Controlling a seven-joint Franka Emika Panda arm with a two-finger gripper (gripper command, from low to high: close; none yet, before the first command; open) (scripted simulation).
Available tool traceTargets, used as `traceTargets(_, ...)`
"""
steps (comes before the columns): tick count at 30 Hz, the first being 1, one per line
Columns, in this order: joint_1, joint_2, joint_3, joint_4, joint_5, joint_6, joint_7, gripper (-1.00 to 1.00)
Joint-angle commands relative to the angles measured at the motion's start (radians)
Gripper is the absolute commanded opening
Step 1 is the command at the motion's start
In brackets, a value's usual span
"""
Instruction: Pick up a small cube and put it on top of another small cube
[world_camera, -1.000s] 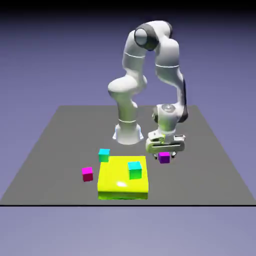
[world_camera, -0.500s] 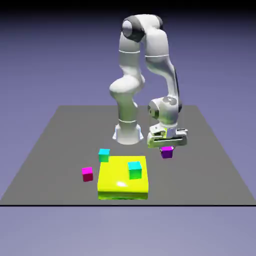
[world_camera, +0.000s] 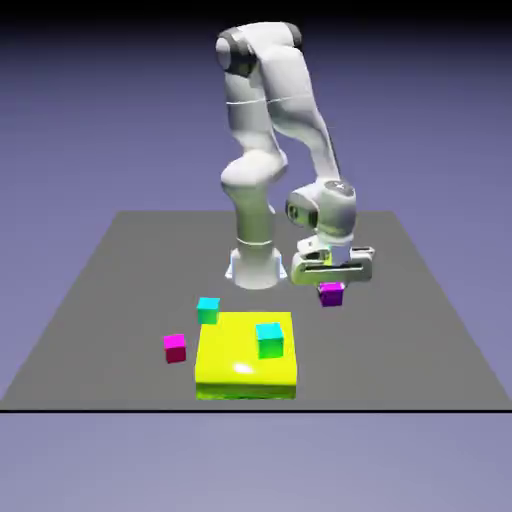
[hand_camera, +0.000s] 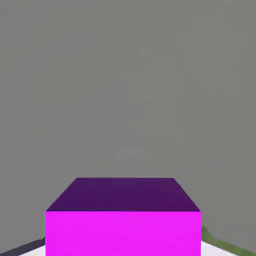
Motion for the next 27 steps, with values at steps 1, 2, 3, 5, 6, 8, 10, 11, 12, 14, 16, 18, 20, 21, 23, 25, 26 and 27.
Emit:
traceTargets(1,-0.037,0.001,0.018,0.018,0.007,-0.018,-0.023,-1.00)
traceTargets(2,-0.073,0.002,0.036,0.036,0.014,-0.036,-0.045,-1.00)
traceTargets(3,-0.109,0.003,0.054,0.054,0.021,-0.053,-0.067,-1.00)
traceTargets(5,-0.182,0.004,0.091,0.090,0.034,-0.088,-0.112,-1.00)
traceTargets(6,-0.218,0.005,0.109,0.108,0.041,-0.106,-0.134,-1.00)
traceTargets(8,-0.290,0.007,0.145,0.143,0.055,-0.141,-0.178,-1.00)
traceTargets(10,-0.363,0.008,0.181,0.179,0.069,-0.176,-0.223,-1.00)
traceTargets(11,-0.399,0.009,0.199,0.197,0.076,-0.193,-0.245,-1.00)
traceTargets(12,-0.435,0.010,0.217,0.215,0.082,-0.211,-0.268,-1.00)
traceTargets(14,-0.508,0.012,0.253,0.251,0.096,-0.246,-0.312,-1.00)
traceTargets(16,-0.580,0.013,0.289,0.287,0.110,-0.281,-0.357,-1.00)
traceTargets(18,-0.653,0.015,0.325,0.323,0.124,-0.316,-0.401,-1.00)
traceTargets(20,-0.725,0.017,0.361,0.358,0.137,-0.351,-0.446,-1.00)
traceTargets(21,-0.761,0.018,0.379,0.376,0.144,-0.369,-0.468,-1.00)
traceTargets(23,-0.834,0.019,0.416,0.412,0.158,-0.404,-0.513,-1.00)
traceTargets(25,-0.906,0.021,0.452,0.448,0.172,-0.439,-0.557,-1.00)
traceTargets(26,-0.942,0.022,0.470,0.466,0.178,-0.456,-0.579,-1.00)
traceTargets(27,-0.946,0.022,0.471,0.468,0.179,-0.458,-0.581,-1.00)
